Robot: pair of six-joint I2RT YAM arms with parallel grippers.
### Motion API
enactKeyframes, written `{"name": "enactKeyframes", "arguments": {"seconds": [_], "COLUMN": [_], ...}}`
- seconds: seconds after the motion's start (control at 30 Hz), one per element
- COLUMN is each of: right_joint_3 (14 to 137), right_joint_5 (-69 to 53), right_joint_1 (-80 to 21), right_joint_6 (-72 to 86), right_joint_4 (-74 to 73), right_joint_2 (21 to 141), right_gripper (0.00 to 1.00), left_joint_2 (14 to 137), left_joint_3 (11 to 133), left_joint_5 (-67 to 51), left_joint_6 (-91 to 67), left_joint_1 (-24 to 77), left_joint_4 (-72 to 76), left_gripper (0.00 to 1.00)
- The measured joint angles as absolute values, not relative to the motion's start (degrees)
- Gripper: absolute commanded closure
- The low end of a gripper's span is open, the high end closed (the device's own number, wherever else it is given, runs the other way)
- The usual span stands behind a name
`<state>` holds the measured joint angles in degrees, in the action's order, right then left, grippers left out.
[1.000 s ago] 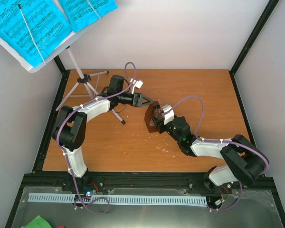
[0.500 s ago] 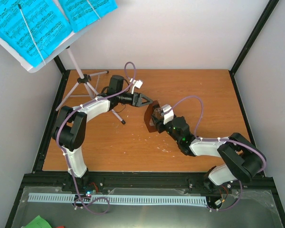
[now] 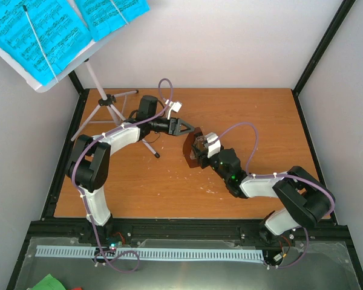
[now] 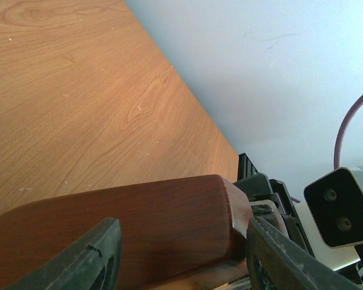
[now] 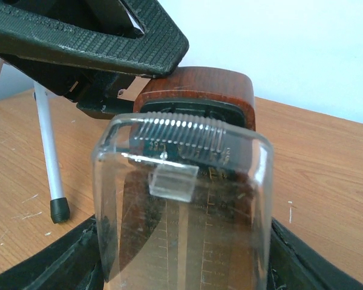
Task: Pack up the instrument practice props
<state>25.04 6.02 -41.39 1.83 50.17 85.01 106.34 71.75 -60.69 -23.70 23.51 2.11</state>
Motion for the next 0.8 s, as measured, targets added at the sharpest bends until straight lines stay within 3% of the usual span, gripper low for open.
{"name": "enactKeyframes", "arguments": {"seconds": [0.8], "right_joint_3": [28.82], "right_joint_5": [6.44], "right_joint_1": [-41.39], "right_joint_6": [1.37], "right_joint_4": [46.50], "right_joint_2": [86.74], "right_gripper": [0.49], "left_joint_2": [106.37], "left_joint_3": [71.75], "left_joint_5": [-60.71], "left_joint_6": [-23.73], "left_joint_1": [23.51], "left_joint_4": [2.87], "left_gripper": [0.46]}}
